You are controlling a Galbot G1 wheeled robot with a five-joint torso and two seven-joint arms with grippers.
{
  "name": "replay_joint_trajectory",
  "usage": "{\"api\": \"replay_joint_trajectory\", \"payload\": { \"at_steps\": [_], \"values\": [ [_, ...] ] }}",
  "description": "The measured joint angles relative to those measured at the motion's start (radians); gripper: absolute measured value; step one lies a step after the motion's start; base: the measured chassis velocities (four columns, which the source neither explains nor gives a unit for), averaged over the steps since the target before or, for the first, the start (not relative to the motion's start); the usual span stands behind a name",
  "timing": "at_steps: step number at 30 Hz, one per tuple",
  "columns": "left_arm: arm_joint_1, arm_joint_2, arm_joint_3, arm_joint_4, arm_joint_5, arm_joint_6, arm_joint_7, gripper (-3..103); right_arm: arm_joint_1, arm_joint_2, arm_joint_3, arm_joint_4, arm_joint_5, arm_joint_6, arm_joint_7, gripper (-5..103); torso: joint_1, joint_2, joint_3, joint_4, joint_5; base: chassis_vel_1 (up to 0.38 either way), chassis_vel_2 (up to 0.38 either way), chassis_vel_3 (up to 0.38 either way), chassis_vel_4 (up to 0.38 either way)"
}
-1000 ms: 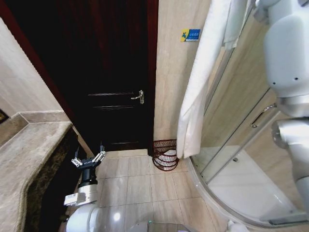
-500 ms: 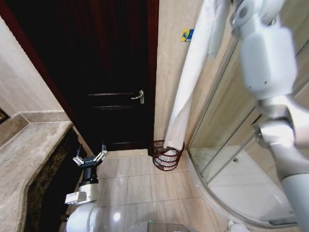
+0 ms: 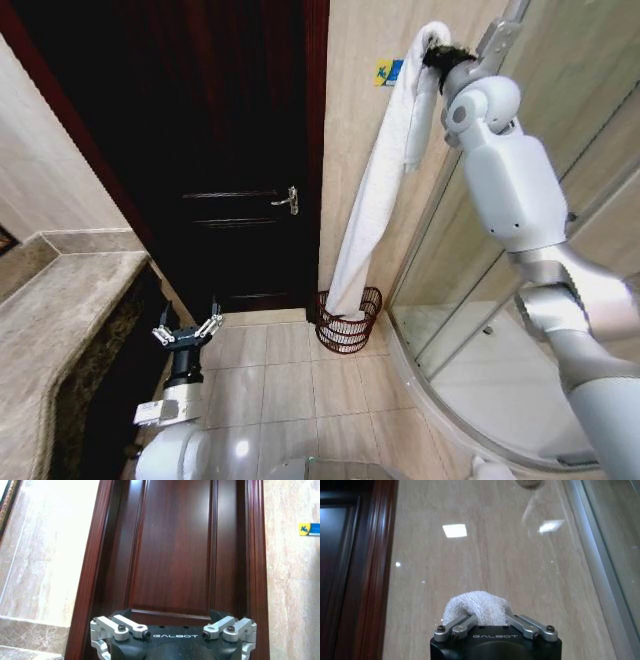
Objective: Discard the used towel into the hamper.
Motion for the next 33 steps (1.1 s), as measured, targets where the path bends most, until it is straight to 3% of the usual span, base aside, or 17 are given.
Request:
{"api": "replay_joint_trajectory", "payload": {
  "at_steps": [10, 18, 24, 33],
  "values": [
    [0.0, 0.022, -0.007, -0.023, -0.002, 0.013, 0.012, 100, -0.05, -0.053, -0.04, 0.027, 0.016, 0.024, -0.02, 5, -0.026, -0.057, -0.03, -0.0004, 0.0006, 0.0, 0.0, 0.0, 0.0],
    [0.012, -0.015, -0.002, -0.026, 0.001, 0.006, 0.035, 100, -0.12, -0.068, -0.033, 0.087, 0.056, 0.037, 0.04, 5, -0.048, -0.105, -0.057, 0.0003, -0.0001, 0.0, 0.0, 0.0, 0.0],
    [0.021, -0.043, 0.003, -0.026, 0.006, -0.015, 0.046, 100, -0.3, -0.107, 0.027, 0.177, 0.069, 0.049, 0.047, 5, -0.068, -0.149, -0.08, 0.0, 0.0003, 0.0, 0.0, 0.0, 0.0],
    [0.038, -0.044, 0.007, -0.015, 0.004, -0.043, 0.046, 100, -0.414, -0.109, 0.043, 0.232, 0.06, 0.062, 0.065, 5, -0.092, -0.199, -0.107, 0.0001, -0.0003, 0.0, 0.0, 0.0, 0.0]
  ]
}}
